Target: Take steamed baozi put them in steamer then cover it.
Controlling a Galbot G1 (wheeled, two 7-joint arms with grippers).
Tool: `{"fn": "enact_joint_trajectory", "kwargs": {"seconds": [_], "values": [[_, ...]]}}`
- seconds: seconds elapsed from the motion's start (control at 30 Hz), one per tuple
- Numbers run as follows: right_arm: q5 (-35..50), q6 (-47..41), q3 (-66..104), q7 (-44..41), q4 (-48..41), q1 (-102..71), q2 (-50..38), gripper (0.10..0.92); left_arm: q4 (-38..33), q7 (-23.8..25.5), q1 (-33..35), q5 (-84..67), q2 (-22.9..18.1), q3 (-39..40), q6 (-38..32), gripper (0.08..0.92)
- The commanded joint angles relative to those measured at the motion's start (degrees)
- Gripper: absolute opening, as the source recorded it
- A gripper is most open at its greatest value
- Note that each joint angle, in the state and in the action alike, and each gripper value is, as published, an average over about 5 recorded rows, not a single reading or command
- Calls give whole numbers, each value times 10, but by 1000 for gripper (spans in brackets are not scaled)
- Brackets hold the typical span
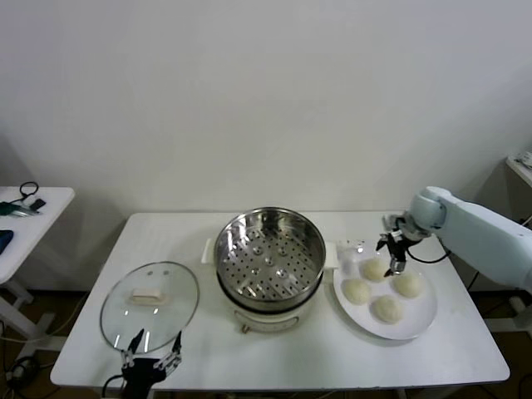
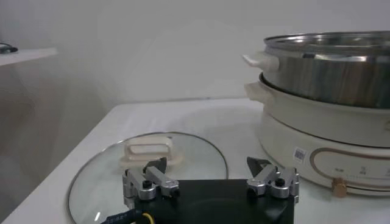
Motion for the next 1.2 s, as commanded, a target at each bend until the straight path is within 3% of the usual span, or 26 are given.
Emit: {"fn": "enact_joint_trajectory", "kwargs": {"seconds": [0.03,0.4,0.7,1.0,1.2], "values": [[-25,-9,5,17,-32,-19,32,822,1,0,0,1,-1,0,0,823],[-21,-22,12,18,-18,-30,26,684,4,-1,0,2,1,1,1,823],[17,1,-26,5,34,59,-1,667,4,-1,-2,10,0,4,4,823],[165,210,-234,-16,119,385,27,669,3,-1,1,17,0,5,-1,823],[178,321,-304,-20,242,528,101,669,1,-1,2,22,-1,10,-1,823]]}}
